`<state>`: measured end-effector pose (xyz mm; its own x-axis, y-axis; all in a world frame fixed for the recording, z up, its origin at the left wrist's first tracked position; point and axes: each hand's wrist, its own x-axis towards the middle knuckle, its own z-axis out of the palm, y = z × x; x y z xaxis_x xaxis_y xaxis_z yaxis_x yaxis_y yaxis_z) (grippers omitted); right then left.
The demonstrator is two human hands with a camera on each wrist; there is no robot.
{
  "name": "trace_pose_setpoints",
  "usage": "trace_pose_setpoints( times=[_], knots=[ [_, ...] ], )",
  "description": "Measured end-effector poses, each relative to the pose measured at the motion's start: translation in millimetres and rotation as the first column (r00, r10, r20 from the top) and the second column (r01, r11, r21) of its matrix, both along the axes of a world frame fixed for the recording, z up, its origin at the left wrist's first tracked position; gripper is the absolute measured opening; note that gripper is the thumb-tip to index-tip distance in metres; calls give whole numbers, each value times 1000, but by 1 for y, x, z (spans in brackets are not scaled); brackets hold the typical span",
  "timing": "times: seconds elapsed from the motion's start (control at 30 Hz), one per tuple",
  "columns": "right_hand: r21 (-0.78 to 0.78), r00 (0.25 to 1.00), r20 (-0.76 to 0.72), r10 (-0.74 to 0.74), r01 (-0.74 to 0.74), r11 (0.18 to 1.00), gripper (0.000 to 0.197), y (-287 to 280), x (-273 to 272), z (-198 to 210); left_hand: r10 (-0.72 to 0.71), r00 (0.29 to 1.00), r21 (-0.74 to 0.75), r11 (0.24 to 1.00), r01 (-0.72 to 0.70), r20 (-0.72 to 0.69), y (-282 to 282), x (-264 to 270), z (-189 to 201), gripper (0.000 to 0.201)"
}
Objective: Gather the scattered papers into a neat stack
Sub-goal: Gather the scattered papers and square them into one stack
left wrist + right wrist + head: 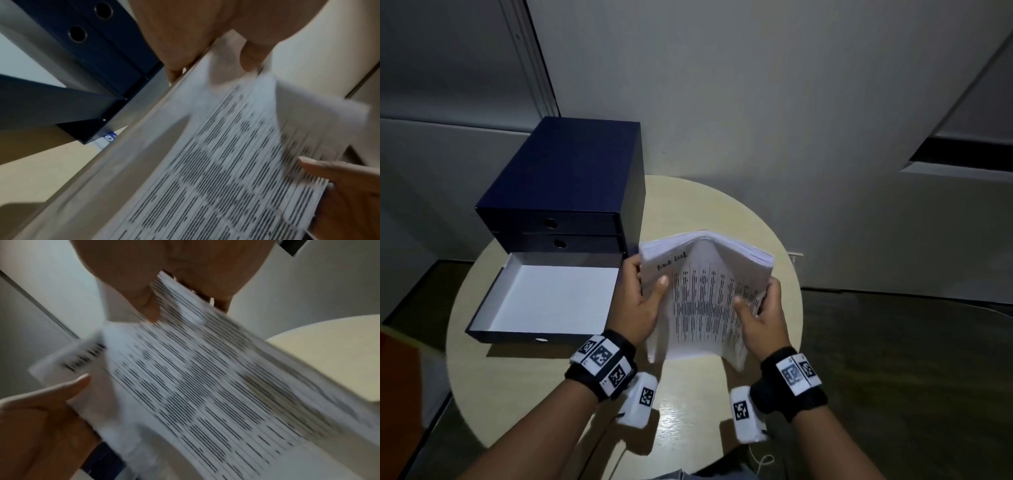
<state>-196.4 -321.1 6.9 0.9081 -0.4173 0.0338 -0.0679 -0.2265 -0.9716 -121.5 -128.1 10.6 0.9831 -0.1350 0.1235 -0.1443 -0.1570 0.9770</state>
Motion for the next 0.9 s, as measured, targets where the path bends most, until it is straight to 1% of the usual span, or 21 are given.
trace_pose_setpoints(
  times=[0.07,0.17,0.23,0.3,0.37,0.47,0.53,0.6,0.67,0.73,0.77,0.83,0.9],
  knots=[
    [12,999,22,-41,40,999,52,-1,2,1,18,1000,-1,1000,-18,13,0,3,-2,37],
    [11,996,36,-82,82,997,42,-5,10,6,23,999,6,1000,-24,45,-6,11,5,23],
    [0,996,33,-79,79,997,38,-4,13,10,42,998,48,998,-45,50,-9,17,6,27],
    [-12,995,40,-93,94,996,39,-4,14,16,63,996,68,995,-68,62,-12,19,8,22],
    [-19,989,101,-106,109,994,37,-6,15,25,77,990,28,996,-81,121,-16,18,18,16],
    [-28,981,166,-104,110,994,37,-7,16,32,100,981,-46,994,-94,166,-17,15,24,18],
    [-44,987,129,-99,106,993,37,-6,15,26,93,983,-4,996,-94,156,-13,16,14,23],
    [-34,995,45,-89,91,995,36,-3,14,15,65,993,90,993,-74,103,-8,17,-1,25],
    [2,994,16,-104,104,995,40,-3,12,9,48,996,109,993,-56,72,-7,16,-5,27],
    [49,986,75,-148,145,988,45,-5,14,15,38,995,33,999,-41,92,-10,15,7,28],
    [64,977,112,-183,177,982,44,-5,17,19,36,993,-15,999,-35,113,-13,17,14,27],
    [71,953,170,-252,243,967,38,-6,26,32,73,987,-109,992,-57,144,-18,24,25,23],
    [81,932,179,-315,305,949,25,-6,36,42,126,986,-171,980,-107,109,-25,35,30,11]
  ],
)
